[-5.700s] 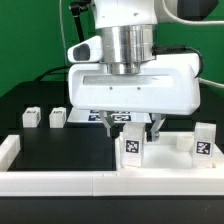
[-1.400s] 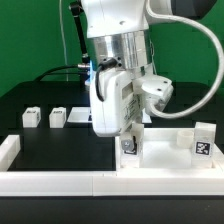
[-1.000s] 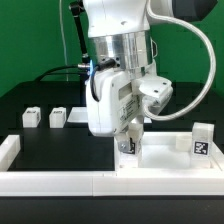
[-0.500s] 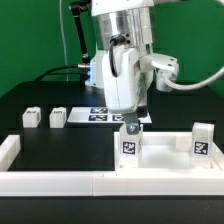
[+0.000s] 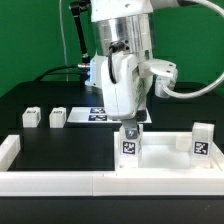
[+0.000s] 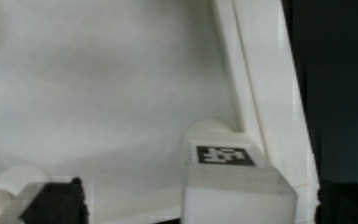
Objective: Assemble square table
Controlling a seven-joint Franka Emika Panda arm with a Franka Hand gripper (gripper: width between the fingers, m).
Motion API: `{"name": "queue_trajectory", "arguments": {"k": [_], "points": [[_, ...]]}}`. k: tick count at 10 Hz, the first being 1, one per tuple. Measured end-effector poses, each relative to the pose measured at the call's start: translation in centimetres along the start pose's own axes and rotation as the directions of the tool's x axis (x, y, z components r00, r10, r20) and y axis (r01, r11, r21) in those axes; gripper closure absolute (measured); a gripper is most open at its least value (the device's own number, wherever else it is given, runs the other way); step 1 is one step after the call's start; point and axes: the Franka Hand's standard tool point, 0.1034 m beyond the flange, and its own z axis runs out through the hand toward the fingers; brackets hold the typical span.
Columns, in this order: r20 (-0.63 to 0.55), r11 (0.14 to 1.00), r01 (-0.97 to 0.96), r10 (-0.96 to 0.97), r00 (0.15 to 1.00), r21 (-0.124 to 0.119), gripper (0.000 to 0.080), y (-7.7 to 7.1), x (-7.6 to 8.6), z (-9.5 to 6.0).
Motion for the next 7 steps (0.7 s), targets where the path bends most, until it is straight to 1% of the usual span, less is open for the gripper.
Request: {"name": "queue_trajectory", "arguments": {"k": [1, 2, 3, 4, 5, 6, 7], "points": [[0.002, 0.999, 0.049, -0.049, 0.999, 0.002, 0.015, 0.0, -0.1, -0.2], [0.008, 0.993, 0.114, -0.114, 0.993, 0.007, 0.015, 0.1, -0.4, -0.7], [0.013, 0.98, 0.199, -0.199, 0.98, 0.008, 0.015, 0.4, -0.7, -1.1], [0.001, 0.941, 0.338, -0.338, 0.941, 0.008, 0.015, 0.5, -1.2, -1.5], [-0.01, 0.884, 0.467, -0.467, 0.884, 0.003, 0.015, 0.8, -1.8, -1.6], [-0.039, 0.917, 0.398, -0.397, 0.917, 0.036, 0.015, 1.2, -2.3, -1.5], [-0.045, 0.861, 0.508, -0.506, 0.861, 0.025, 0.015, 1.5, -2.3, -1.4]]}}
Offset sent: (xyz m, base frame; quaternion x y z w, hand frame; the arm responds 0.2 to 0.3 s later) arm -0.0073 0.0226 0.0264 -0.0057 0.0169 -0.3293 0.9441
